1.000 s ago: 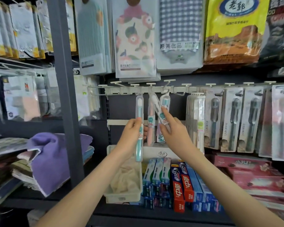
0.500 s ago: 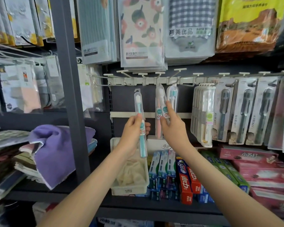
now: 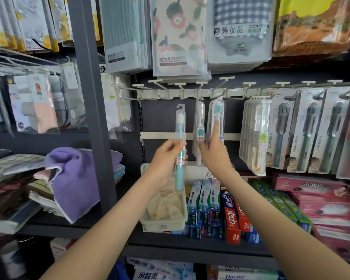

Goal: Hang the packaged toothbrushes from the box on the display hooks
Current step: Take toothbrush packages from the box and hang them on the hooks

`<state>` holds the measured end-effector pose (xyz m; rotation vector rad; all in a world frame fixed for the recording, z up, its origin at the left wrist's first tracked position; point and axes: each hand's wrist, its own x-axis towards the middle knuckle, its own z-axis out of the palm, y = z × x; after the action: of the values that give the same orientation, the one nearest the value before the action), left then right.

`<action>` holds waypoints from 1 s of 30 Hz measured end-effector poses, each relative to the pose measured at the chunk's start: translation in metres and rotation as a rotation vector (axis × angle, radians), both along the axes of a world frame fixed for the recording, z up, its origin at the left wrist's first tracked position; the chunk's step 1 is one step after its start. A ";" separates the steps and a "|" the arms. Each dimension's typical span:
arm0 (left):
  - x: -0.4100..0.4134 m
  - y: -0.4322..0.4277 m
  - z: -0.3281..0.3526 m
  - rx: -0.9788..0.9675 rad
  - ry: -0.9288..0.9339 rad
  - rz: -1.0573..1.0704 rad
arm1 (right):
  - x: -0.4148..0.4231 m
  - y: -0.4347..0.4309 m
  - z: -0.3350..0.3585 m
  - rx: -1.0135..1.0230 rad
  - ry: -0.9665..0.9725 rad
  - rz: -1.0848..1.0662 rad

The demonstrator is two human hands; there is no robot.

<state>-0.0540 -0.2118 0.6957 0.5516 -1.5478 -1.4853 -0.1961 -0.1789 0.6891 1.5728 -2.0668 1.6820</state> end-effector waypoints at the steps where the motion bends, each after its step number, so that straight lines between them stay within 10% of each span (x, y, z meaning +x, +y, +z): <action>1: 0.001 0.000 0.000 -0.015 -0.013 -0.010 | 0.003 0.005 0.002 -0.066 -0.036 0.003; 7: -0.006 -0.002 0.006 -0.182 -0.141 -0.008 | 0.028 0.034 0.029 -0.190 -0.125 0.350; 19: -0.022 0.002 0.033 -0.712 -0.394 0.212 | 0.010 0.016 0.055 -0.165 0.170 0.023; 30: -0.035 -0.010 0.030 -0.684 -0.491 0.208 | 0.002 -0.010 0.061 -0.014 0.174 -0.079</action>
<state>-0.0894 -0.2214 0.7260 0.6595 -2.1588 -0.6079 -0.1942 -0.1893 0.7497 1.5499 -1.9990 1.4741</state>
